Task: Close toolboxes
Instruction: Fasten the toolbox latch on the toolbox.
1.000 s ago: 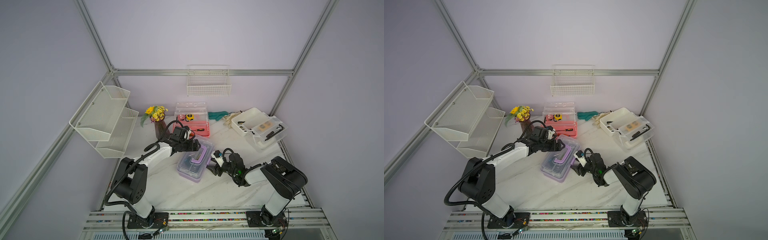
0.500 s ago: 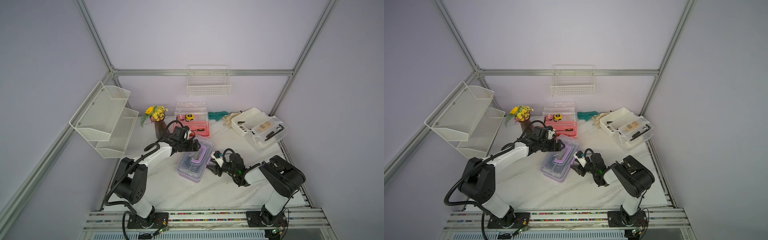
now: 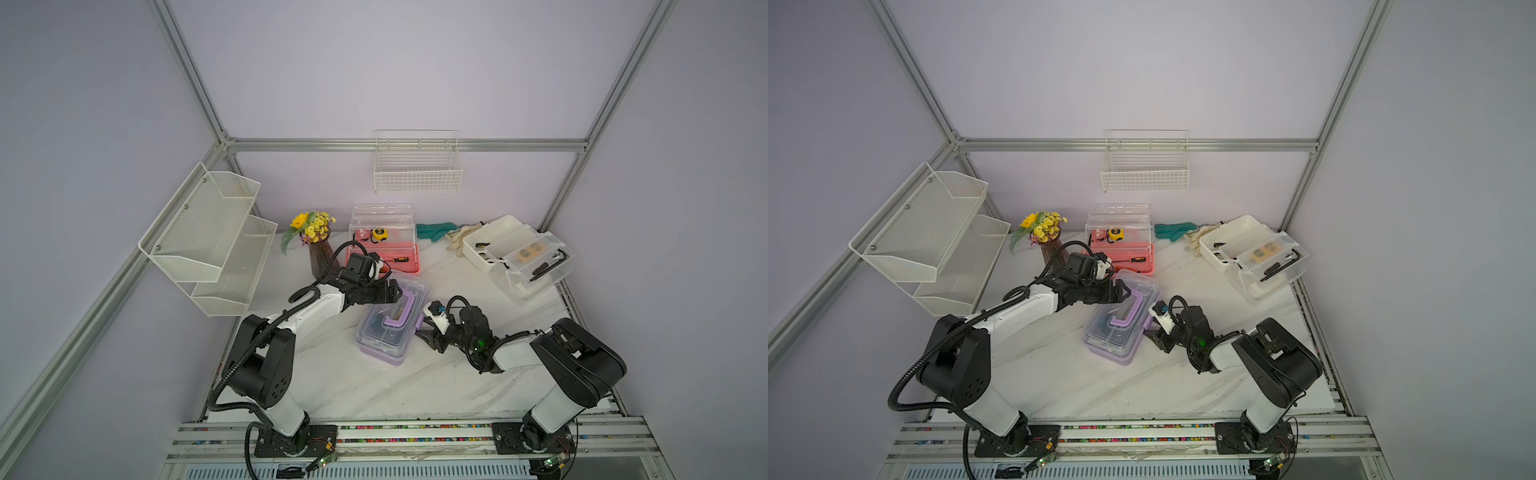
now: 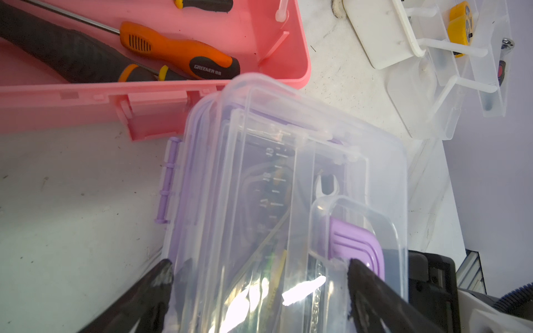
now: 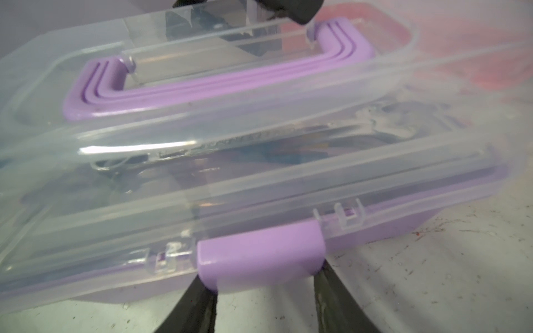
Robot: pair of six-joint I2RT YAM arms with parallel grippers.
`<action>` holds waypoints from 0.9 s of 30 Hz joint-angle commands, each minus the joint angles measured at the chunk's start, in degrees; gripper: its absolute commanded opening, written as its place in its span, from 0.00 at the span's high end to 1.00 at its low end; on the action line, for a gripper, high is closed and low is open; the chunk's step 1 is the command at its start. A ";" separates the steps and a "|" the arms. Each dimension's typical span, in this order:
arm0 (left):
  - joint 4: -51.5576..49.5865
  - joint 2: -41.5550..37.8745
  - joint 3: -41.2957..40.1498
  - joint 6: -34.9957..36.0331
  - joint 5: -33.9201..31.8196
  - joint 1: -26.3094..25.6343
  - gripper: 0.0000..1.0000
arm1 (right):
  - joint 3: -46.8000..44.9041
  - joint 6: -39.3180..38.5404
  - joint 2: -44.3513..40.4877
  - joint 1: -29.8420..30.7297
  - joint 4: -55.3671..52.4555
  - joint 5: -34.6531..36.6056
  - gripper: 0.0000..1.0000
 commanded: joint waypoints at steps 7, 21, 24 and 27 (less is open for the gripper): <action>-2.98 1.64 1.98 1.16 0.09 -0.10 0.08 | -2.65 0.32 -3.46 -0.26 6.32 1.31 0.52; -2.76 2.33 2.14 0.39 0.86 -0.10 0.08 | 2.50 -3.33 -3.25 0.31 -0.67 0.20 0.52; -2.49 2.60 2.02 0.11 1.49 -0.10 0.08 | 3.68 -4.47 -3.35 0.44 -3.01 0.59 0.53; -1.86 2.41 1.50 -0.15 1.60 -0.10 0.08 | 4.68 -5.30 -3.79 0.44 -4.90 0.77 0.53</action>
